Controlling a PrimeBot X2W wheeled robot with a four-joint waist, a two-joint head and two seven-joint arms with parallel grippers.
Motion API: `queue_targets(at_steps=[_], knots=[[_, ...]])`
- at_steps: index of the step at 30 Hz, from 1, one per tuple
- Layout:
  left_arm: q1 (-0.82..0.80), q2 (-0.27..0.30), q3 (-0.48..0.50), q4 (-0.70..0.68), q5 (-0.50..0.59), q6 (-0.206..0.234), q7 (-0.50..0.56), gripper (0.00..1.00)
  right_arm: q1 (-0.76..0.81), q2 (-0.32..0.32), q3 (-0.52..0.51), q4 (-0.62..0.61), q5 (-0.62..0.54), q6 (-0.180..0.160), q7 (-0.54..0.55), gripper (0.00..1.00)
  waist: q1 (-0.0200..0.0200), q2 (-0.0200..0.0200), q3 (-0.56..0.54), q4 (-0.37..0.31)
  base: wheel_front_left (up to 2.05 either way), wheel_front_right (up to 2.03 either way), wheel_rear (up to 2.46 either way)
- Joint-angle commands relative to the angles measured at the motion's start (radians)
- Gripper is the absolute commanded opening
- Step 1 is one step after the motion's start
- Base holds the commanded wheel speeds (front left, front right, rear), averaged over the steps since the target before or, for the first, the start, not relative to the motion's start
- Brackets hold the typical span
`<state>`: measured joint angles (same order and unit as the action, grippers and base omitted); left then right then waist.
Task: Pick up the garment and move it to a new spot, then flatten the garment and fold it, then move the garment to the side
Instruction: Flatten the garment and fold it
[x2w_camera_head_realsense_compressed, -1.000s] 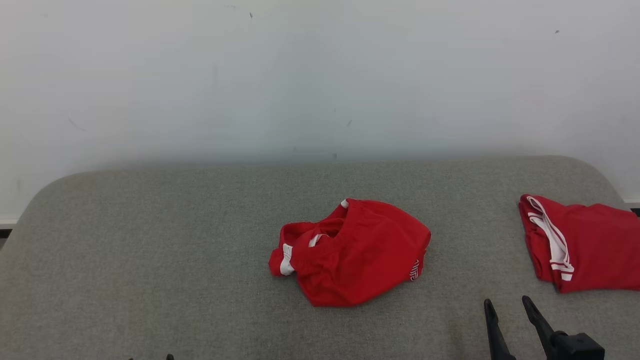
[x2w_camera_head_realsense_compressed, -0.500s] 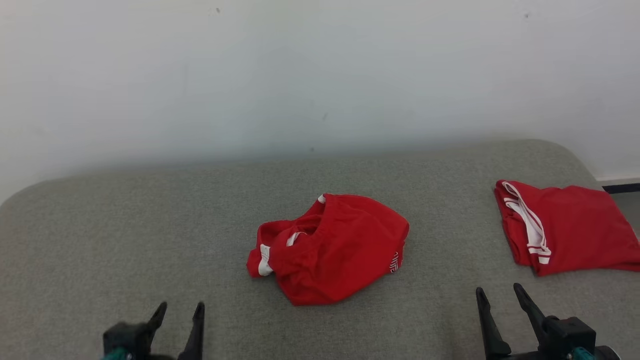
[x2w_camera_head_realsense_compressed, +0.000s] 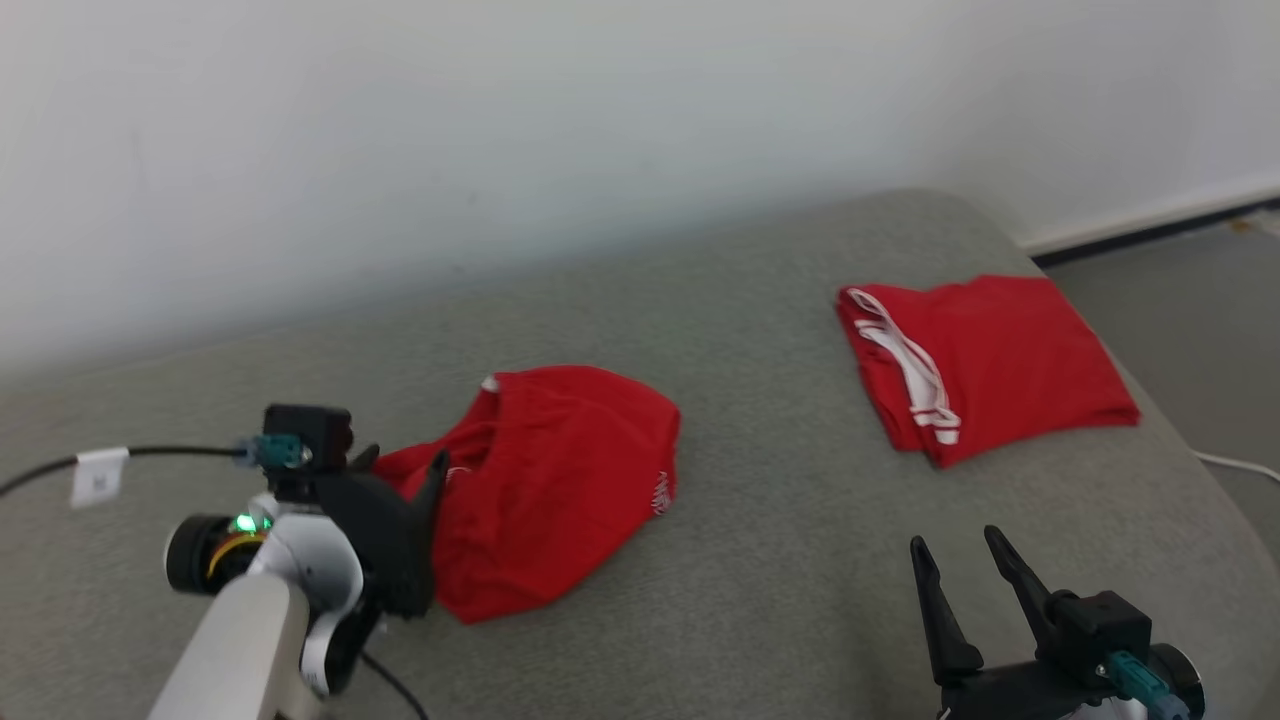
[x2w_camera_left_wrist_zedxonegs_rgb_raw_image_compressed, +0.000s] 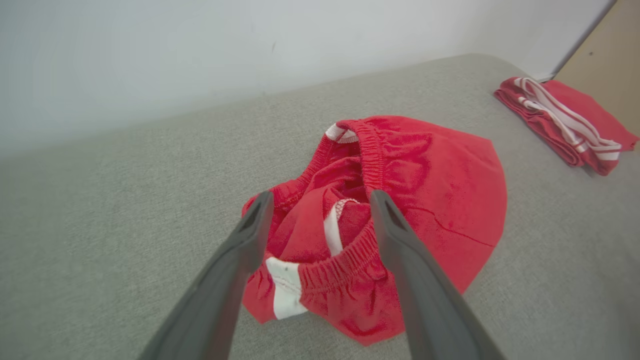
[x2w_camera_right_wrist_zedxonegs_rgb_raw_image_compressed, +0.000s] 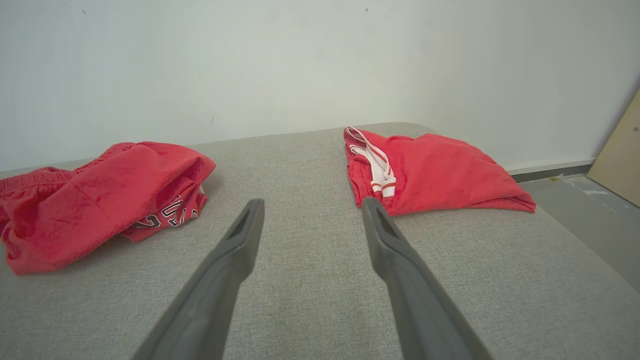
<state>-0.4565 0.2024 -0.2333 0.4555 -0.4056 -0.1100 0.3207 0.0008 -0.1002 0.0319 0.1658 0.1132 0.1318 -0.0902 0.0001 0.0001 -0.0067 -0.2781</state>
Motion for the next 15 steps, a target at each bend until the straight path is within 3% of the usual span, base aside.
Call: queue_targets(at_steps=[1, 9, 15], knots=[[-0.057, 0.001, 0.004, 0.036, -0.007, 0.000, 0.019, 1.00, -0.024, 0.010, 0.007, 0.005, 0.002, -0.003, -0.009, 1.00, -0.0001, -0.0001, 0.099, -0.133, 0.00, 0.00, 0.00], [-0.183, 0.016, 0.009, 0.168, -0.018, 0.012, 0.084, 1.00, 0.009, 0.030, 0.023, -0.010, 0.002, -0.003, -0.063, 1.00, -0.0001, -0.0001, 0.166, -0.222, 0.00, 0.00, 0.00], [-0.229, 0.019, 0.024, 0.221, -0.039, 0.034, 0.119, 1.00, 0.011, 0.040, 0.018, 0.003, 0.009, -0.003, -0.079, 1.00, -0.0001, -0.0001, 0.181, -0.241, 0.00, 0.00, 0.00]])
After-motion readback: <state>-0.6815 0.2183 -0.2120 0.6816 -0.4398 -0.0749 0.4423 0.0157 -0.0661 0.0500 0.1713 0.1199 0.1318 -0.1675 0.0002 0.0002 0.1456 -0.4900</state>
